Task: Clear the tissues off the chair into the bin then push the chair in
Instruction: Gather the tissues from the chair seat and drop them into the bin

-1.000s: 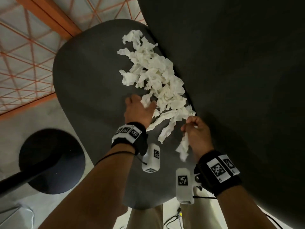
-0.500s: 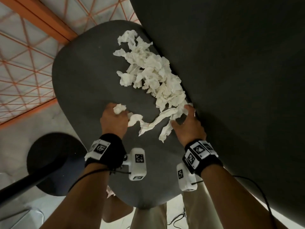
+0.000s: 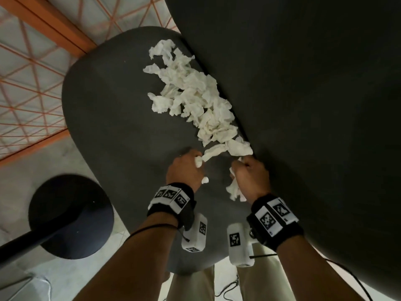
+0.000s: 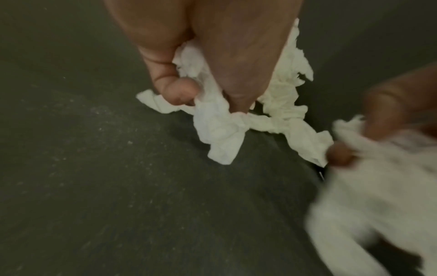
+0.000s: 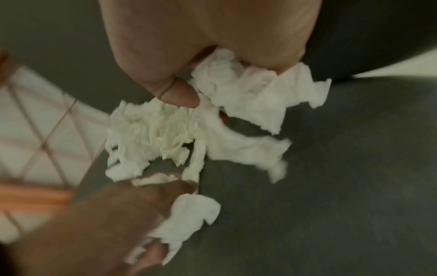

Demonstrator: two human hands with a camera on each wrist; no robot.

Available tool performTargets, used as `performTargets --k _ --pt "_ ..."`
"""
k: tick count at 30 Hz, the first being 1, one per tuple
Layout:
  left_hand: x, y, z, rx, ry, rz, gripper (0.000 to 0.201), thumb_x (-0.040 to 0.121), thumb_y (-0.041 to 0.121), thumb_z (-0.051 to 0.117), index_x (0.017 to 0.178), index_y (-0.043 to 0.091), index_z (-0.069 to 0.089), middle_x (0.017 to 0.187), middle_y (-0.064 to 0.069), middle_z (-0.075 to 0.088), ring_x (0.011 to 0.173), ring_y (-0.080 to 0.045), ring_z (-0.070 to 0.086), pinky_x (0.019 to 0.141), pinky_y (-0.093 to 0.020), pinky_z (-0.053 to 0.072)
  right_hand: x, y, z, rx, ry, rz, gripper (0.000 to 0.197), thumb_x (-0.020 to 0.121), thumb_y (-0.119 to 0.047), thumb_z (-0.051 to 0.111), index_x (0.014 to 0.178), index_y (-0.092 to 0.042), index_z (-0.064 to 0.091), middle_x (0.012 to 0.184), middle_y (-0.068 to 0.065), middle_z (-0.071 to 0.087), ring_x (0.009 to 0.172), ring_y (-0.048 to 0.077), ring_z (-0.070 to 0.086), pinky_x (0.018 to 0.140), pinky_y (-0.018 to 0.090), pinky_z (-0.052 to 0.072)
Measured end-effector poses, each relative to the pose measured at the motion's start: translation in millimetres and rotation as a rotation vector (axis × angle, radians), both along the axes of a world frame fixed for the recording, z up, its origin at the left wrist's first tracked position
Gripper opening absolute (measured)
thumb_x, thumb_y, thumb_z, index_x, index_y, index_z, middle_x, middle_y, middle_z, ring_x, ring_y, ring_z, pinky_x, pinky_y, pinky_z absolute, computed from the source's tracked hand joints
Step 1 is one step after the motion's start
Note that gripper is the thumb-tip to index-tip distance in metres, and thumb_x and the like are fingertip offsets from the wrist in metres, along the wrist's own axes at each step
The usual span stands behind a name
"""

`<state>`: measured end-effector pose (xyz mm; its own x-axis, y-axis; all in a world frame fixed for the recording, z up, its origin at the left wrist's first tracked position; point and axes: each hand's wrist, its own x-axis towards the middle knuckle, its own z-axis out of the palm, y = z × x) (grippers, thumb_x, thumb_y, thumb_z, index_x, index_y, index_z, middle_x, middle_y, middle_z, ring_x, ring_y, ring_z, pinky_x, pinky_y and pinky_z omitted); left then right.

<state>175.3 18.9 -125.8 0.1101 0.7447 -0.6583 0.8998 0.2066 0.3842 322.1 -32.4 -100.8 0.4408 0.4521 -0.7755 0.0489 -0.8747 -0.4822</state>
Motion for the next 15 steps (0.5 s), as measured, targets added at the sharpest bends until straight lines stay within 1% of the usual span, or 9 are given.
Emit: performTargets --k 2,3,5,7,8,10,11,13,15 --pt "1.2 3.2 -0.2 0.029 -0.020 -0.036 0.018 0.092 0.036 0.056 0.098 0.021 0.065 0.097 -0.007 0.070 0.092 -0.031 0.064 0.072 -0.031 0.043 2.3 -10.2 2.2 0.012 0.076 -0.130 0.020 0.076 -0.016 0.055 0.073 0.004 0.053 0.064 0.012 0.054 0.062 0.022 0.050 0.062 0.032 0.042" --pt "0.9 4.9 0.8 0.063 -0.042 -0.051 0.022 0.092 0.037 0.056 0.088 0.017 0.065 0.090 -0.009 0.069 0.086 -0.031 0.064 0.069 -0.030 0.041 3.7 -15.5 2.8 0.006 0.099 -0.176 0.018 0.077 -0.016 0.056 0.068 -0.001 0.052 0.061 0.007 0.050 0.060 0.021 0.048 0.061 0.032 0.041" --pt "-0.7 6.4 5.3 0.171 -0.097 -0.060 0.030 0.091 0.034 0.060 0.071 0.012 0.060 0.077 -0.009 0.062 0.073 -0.030 0.060 0.064 -0.031 0.041 5.9 -25.2 3.1 -0.026 0.108 -0.206 0.021 0.082 -0.017 0.055 0.063 -0.013 0.050 0.060 0.002 0.049 0.059 0.020 0.049 0.063 0.034 0.043" --pt "-1.7 6.6 12.9 0.276 -0.156 -0.043 0.026 0.084 0.025 0.067 0.064 0.014 0.055 0.077 -0.001 0.053 0.065 -0.022 0.053 0.063 -0.029 0.040 7.6 -31.4 2.6 -0.008 0.067 -0.178 0.022 0.084 -0.016 0.056 0.063 -0.015 0.048 0.062 0.003 0.049 0.064 0.021 0.050 0.066 0.035 0.044" --pt "-1.8 7.1 16.2 0.295 -0.183 -0.042 0.020 0.080 0.019 0.069 0.065 0.016 0.055 0.082 0.003 0.051 0.067 -0.019 0.051 0.064 -0.026 0.039 8.5 -33.0 3.3 0.006 0.028 -0.136 0.023 0.084 -0.013 0.056 0.063 -0.015 0.047 0.062 0.003 0.049 0.064 0.022 0.049 0.064 0.033 0.043" --pt "0.9 10.1 21.7 0.273 -0.202 -0.076 0.008 0.076 0.011 0.069 0.079 0.014 0.062 0.087 0.007 0.052 0.074 -0.016 0.054 0.068 -0.024 0.038 8.6 -32.2 7.2 0.044 -0.046 -0.028 0.024 0.083 -0.006 0.055 0.066 -0.018 0.044 0.066 -0.001 0.050 0.063 0.018 0.050 0.061 0.031 0.043" --pt "4.6 12.1 23.9 0.254 -0.201 -0.107 0.012 0.077 0.009 0.067 0.088 0.013 0.063 0.087 0.006 0.053 0.077 -0.018 0.056 0.069 -0.024 0.038 8.2 -29.5 10.3 0.079 -0.057 0.025 0.023 0.083 -0.002 0.053 0.070 -0.020 0.045 0.072 -0.002 0.051 0.064 0.014 0.050 0.059 0.028 0.043" --pt "16.4 17.8 27.7 0.214 -0.218 -0.164 0.020 0.083 0.013 0.064 0.102 0.016 0.057 0.086 0.002 0.060 0.078 -0.022 0.060 0.069 -0.027 0.042 6.5 -21.3 13.6 0.140 -0.029 0.112 0.026 0.084 0.001 0.051 0.090 -0.025 0.052 0.092 -0.002 0.056 0.079 0.010 0.055 0.066 0.023 0.043" --pt "32.3 23.7 30.9 0.194 -0.223 -0.217 0.024 0.089 0.021 0.060 0.111 0.022 0.052 0.087 -0.001 0.066 0.077 -0.025 0.064 0.071 -0.032 0.049 5.3 -10.8 12.9 0.152 0.004 0.161 0.045 0.088 -0.004 0.051 0.120 -0.036 0.047 0.114 -0.001 0.057 0.101 0.016 0.058 0.080 0.026 0.047"
